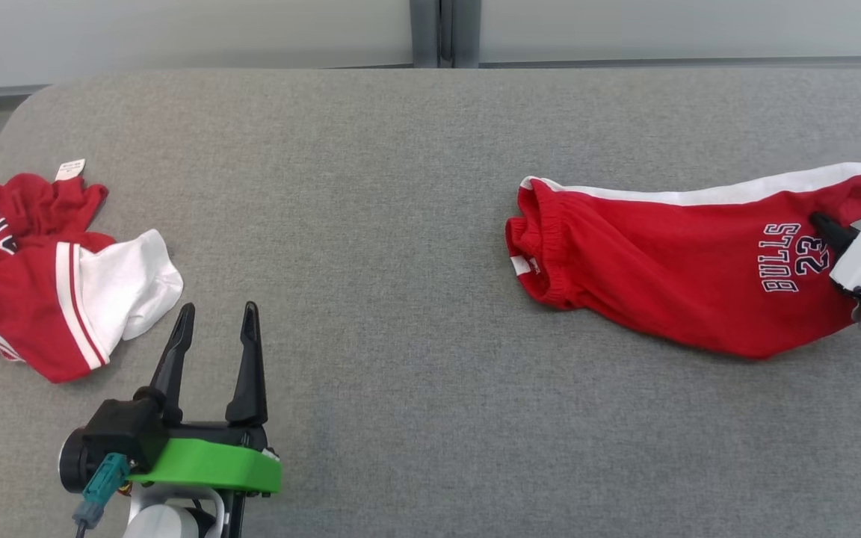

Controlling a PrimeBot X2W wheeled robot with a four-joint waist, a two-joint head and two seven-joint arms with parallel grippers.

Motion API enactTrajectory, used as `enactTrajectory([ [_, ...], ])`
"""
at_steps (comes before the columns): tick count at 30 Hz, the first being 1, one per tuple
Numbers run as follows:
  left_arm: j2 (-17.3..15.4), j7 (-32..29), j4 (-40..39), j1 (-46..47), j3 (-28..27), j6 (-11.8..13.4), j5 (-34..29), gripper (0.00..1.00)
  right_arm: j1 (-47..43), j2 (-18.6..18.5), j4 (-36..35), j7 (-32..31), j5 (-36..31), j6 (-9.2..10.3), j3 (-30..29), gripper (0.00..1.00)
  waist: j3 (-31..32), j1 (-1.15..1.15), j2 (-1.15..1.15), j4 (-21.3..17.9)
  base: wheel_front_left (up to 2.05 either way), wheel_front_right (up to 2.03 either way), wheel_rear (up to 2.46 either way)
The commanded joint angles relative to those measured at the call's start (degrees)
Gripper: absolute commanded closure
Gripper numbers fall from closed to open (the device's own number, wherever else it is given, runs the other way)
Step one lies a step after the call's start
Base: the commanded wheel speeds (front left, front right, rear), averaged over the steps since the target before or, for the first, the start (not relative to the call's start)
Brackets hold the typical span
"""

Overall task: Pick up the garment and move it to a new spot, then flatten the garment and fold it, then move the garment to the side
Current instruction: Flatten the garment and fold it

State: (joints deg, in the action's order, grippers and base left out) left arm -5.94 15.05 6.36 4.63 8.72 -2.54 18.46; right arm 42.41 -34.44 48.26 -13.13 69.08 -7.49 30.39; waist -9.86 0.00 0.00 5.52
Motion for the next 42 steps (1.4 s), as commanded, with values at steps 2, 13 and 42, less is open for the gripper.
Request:
enactTrajectory([
  [2, 0.47, 0.18, -0.22, -1.01, -0.34, -0.65, -1.01, 0.0, 0.15, 0.51, -1.14, 0.6, -0.69, 0.0, 0.45, 1.0, 2.32, 0.0, 0.0, -2.31, 0.0, 0.0, 0.0],
  [13, 2.37, 0.18, 2.41, 0.43, 1.4, -2.61, -1.24, 0.0, 8.4, 9.27, 3.98, -5.77, -5.06, 0.0, 4.52, 1.0, 2.18, 0.0, 0.0, 2.91, 0.0, 0.0, 0.0],
  [42, 2.99, 0.18, 6.7, 0.34, 1.79, -3.64, -1.06, 0.0, 9.98, 21.01, 2.96, 5.52, -9.18, 0.0, 10.04, 0.0, 5.09, 0.0, 0.0, -1.13, 0.0, 0.0, 0.0],
])
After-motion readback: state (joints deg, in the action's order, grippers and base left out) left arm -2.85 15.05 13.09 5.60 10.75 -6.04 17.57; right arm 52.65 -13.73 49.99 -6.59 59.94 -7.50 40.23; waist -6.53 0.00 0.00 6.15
